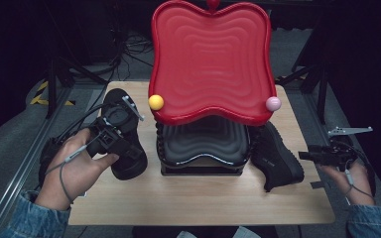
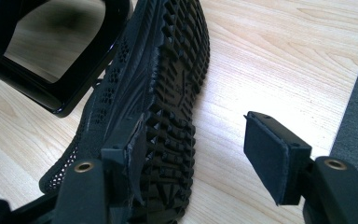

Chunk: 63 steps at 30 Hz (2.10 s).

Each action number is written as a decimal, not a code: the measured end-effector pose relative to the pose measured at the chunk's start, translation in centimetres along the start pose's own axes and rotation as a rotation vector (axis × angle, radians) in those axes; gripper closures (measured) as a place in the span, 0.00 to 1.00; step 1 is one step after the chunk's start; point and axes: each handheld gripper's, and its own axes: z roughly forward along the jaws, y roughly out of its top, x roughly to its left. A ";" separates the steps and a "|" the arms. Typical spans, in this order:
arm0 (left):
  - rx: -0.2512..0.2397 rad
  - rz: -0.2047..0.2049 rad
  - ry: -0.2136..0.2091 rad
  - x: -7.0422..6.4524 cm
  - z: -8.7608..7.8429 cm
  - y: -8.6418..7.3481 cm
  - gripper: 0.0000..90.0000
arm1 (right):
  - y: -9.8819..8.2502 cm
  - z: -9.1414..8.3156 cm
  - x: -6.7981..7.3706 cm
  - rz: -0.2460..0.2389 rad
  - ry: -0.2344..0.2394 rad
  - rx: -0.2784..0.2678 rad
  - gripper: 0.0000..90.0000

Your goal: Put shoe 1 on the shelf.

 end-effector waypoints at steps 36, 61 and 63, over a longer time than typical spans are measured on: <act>-0.055 0.105 0.177 -3.6 -11.0 3.7 0.97 | -0.4 -0.1 -0.3 0.012 0.012 0.008 0.43; -0.132 0.211 0.211 -6.5 -16.1 7.3 0.97 | -2.1 -1.3 -0.8 0.051 -0.003 0.005 0.43; -0.134 0.229 0.213 -6.9 -16.2 7.9 0.97 | -2.3 -1.4 -0.9 0.056 -0.004 0.006 0.43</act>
